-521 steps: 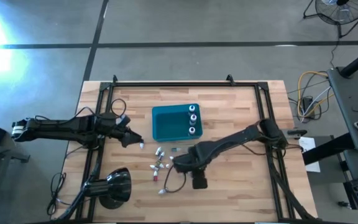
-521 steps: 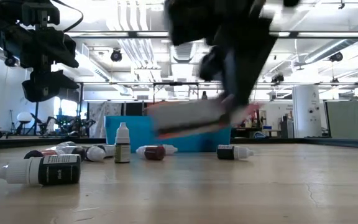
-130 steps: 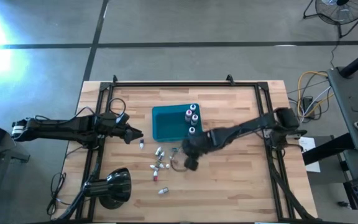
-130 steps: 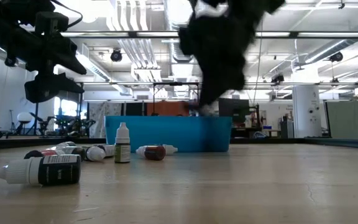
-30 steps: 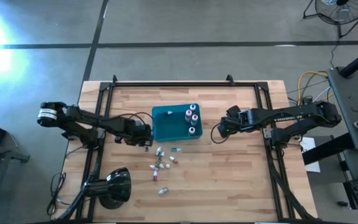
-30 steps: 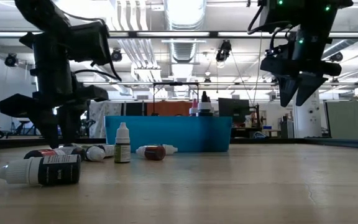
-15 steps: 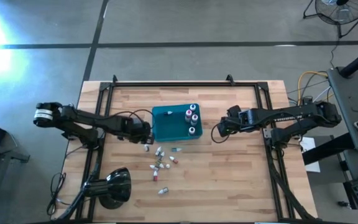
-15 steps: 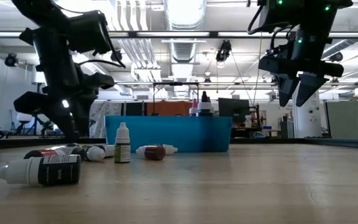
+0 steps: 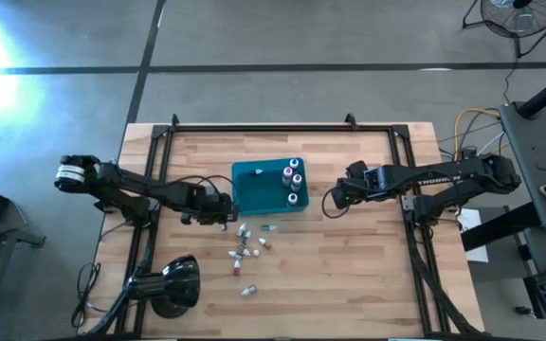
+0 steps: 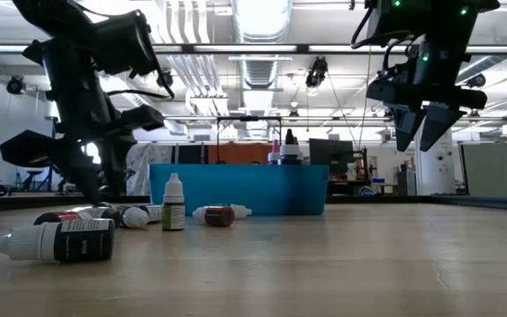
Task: Pick & Place food coloring
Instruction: Put the small black food coloring bottle into the blue bin
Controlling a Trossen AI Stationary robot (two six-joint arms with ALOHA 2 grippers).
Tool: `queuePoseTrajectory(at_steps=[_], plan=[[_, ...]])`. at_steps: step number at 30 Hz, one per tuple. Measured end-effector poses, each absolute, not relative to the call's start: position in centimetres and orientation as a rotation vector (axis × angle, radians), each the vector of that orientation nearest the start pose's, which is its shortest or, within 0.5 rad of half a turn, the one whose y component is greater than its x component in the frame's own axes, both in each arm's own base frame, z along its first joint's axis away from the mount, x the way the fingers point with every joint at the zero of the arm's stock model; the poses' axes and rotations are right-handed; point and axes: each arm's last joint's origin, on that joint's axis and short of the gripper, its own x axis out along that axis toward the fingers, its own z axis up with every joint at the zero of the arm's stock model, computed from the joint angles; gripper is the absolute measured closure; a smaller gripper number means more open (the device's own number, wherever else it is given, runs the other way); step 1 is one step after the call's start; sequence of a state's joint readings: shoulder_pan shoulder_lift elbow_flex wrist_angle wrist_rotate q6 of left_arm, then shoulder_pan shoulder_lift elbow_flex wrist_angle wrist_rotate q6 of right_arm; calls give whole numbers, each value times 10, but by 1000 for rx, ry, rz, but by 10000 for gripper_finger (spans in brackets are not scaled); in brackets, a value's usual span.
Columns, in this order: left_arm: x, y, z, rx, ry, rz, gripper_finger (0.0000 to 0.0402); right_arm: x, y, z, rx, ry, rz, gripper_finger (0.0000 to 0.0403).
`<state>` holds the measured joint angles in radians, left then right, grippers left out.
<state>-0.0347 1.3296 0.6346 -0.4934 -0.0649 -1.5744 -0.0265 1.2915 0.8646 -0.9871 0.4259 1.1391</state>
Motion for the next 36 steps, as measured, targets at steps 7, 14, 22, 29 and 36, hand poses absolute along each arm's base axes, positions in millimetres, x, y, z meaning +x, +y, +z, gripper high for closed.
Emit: queuePoseTrajectory(at_steps=[7,14,22,29,36], plan=[[223,-5,150,-1303,899,989,293,209,-18,218,635,999,-1078,175],[225,-7,144,-1298,925,996,294,209,-18,218,634,997,-1079,175],[225,-7,144,-1281,938,988,330,209,-18,218,621,987,-1089,175],[223,-7,145,-1266,943,967,388,209,-18,218,614,989,-1086,175],[222,-6,153,-1259,925,921,395,209,-18,217,613,990,-1086,175]])
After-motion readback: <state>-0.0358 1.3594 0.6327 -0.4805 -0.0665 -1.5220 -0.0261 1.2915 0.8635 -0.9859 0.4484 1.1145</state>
